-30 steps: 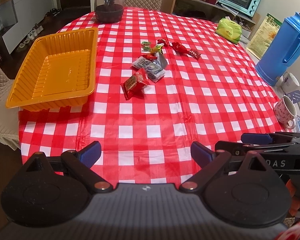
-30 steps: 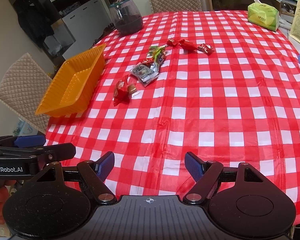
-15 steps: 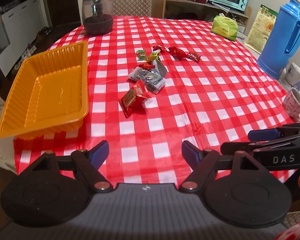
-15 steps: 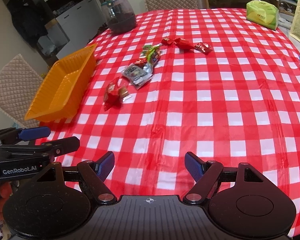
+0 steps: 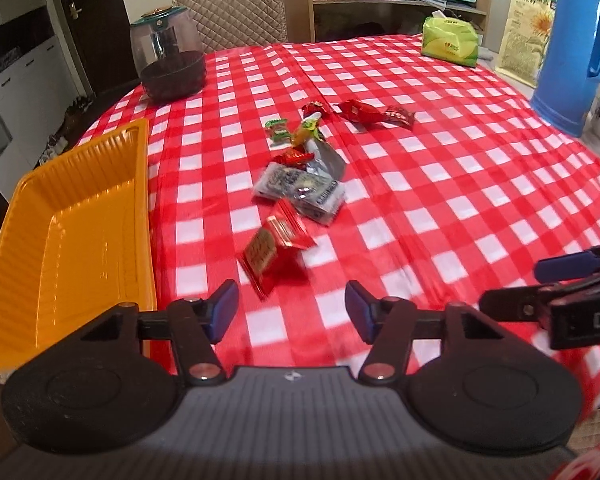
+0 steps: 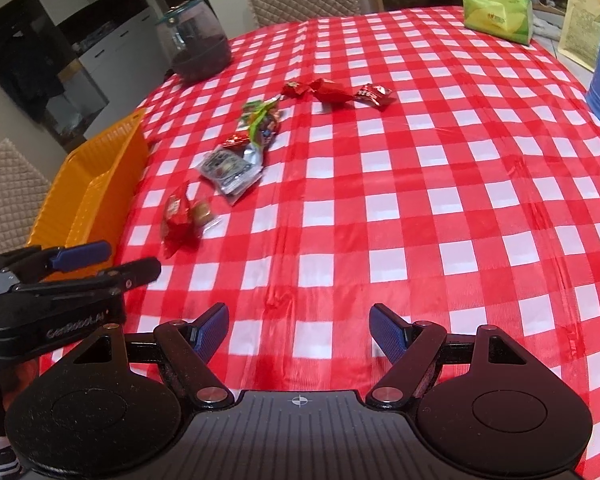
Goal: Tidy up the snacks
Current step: 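Reach the left gripper to the red snack packet and close on it, then carry the red packet over the tray while the right gripper grasps the cake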
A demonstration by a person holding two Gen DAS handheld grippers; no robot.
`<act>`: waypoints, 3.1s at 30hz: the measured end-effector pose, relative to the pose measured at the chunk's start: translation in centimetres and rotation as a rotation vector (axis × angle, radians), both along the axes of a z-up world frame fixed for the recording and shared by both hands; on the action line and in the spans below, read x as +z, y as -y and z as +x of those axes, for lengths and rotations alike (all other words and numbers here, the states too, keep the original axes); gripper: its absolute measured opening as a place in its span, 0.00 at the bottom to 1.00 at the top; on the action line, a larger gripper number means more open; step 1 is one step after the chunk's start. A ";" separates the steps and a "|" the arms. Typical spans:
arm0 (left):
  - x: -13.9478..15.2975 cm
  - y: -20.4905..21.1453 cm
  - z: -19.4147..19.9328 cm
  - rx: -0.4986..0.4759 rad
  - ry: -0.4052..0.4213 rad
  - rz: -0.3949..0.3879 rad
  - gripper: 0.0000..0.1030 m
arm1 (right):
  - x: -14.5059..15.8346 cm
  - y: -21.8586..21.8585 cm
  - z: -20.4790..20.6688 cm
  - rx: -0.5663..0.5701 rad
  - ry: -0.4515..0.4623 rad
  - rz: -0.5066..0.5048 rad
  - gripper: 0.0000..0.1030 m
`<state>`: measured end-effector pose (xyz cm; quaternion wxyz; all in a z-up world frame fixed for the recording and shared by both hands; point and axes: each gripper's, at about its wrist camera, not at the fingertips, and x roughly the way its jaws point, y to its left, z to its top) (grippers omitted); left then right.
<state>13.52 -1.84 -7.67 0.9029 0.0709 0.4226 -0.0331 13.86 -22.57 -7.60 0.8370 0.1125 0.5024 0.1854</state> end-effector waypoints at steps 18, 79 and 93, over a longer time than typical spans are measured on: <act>-3.8 0.9 4.5 -0.054 0.027 0.120 0.38 | -2.1 -0.1 2.9 -0.059 -0.066 -0.024 0.75; 4.4 -7.1 5.6 0.023 -0.057 -0.128 0.25 | -2.7 -11.0 8.2 0.440 0.274 -0.021 0.26; 6.2 -12.6 3.3 0.172 -0.029 -0.141 0.25 | -5.3 -15.0 9.1 0.542 0.289 -0.189 0.22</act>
